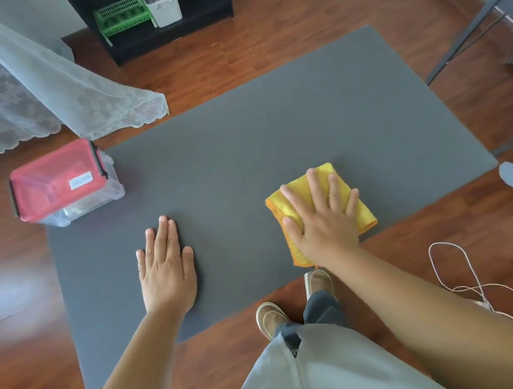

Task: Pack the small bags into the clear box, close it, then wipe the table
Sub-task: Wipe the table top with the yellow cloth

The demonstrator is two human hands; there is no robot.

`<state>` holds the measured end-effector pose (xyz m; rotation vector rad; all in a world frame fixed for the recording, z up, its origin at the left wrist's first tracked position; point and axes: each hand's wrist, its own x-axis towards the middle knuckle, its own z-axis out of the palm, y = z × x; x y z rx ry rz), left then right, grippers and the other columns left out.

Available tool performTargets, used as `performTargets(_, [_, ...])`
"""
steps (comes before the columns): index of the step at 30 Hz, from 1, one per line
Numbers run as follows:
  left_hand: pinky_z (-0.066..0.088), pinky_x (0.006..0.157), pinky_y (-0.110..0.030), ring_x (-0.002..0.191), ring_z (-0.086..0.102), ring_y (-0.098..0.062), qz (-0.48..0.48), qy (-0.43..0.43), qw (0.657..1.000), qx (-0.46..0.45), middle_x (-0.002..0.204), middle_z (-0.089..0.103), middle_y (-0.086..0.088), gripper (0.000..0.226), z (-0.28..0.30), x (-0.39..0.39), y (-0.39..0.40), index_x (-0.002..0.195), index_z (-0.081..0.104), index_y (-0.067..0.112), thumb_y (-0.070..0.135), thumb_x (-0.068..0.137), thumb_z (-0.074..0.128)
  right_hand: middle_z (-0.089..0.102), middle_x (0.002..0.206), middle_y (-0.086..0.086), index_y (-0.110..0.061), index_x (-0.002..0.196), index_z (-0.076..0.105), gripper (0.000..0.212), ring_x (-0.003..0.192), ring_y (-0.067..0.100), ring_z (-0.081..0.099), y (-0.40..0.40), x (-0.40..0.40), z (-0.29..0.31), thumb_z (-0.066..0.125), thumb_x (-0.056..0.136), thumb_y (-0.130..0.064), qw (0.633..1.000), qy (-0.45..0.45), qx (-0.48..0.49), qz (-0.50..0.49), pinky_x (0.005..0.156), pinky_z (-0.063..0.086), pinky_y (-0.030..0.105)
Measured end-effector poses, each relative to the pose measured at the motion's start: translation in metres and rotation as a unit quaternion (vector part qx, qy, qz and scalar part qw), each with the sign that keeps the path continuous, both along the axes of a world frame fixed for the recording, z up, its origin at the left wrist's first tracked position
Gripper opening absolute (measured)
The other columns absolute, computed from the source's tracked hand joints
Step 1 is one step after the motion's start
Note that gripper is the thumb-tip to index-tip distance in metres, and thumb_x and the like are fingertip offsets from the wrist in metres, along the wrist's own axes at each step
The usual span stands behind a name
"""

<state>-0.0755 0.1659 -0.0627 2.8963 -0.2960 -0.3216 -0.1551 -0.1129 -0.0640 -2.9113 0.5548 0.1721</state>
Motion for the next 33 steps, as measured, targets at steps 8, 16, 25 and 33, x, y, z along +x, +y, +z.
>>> performTargets(8, [0.004,0.118,-0.044,0.148,0.000,-0.020,0.042,-0.005,0.999,-0.007,0.161,0.004,0.008,0.056,0.000,-0.005,0.036,0.153,0.010,0.020,0.033,0.101,0.026,0.005,0.164,0.006,-0.047,0.147,0.025,0.060,0.147,0.042,0.003,0.131,-0.001,0.000,0.036,0.089,-0.059,0.983,-0.027,0.044,0.174,0.108,-0.004,0.070])
performTargets(16, [0.005,0.118,-0.044,0.148,0.000,-0.021,0.049,-0.007,0.999,0.001,0.161,0.004,0.007,0.056,-0.002,-0.006,0.032,0.153,0.008,0.020,0.034,0.100,0.023,0.000,0.164,-0.004,-0.057,0.144,0.018,0.057,0.148,0.035,-0.001,0.096,-0.002,0.000,0.032,0.089,-0.064,0.971,-0.007,0.045,0.235,0.111,-0.007,0.066])
performTargets(25, [0.003,0.118,-0.044,0.147,-0.001,-0.020,0.002,0.000,1.000,0.001,0.161,0.003,0.008,0.057,-0.001,-0.019,-0.028,0.153,0.007,0.022,0.037,0.100,0.022,0.001,0.164,-0.007,-0.058,0.144,0.012,0.055,0.148,0.034,0.003,-0.069,-0.026,-0.001,0.023,0.091,-0.067,0.996,0.016,-0.024,0.081,0.109,0.011,0.069])
performTargets(33, [0.001,0.118,-0.044,0.147,-0.004,-0.018,-0.021,0.000,1.000,0.003,0.161,0.000,0.010,0.057,-0.001,-0.024,-0.084,0.153,0.007,0.023,0.039,0.100,0.019,-0.003,0.163,-0.007,-0.058,0.145,0.005,0.056,0.148,0.033,-0.002,-0.158,-0.037,0.001,0.015,0.091,-0.068,0.999,0.030,-0.028,0.012,0.110,0.010,0.069])
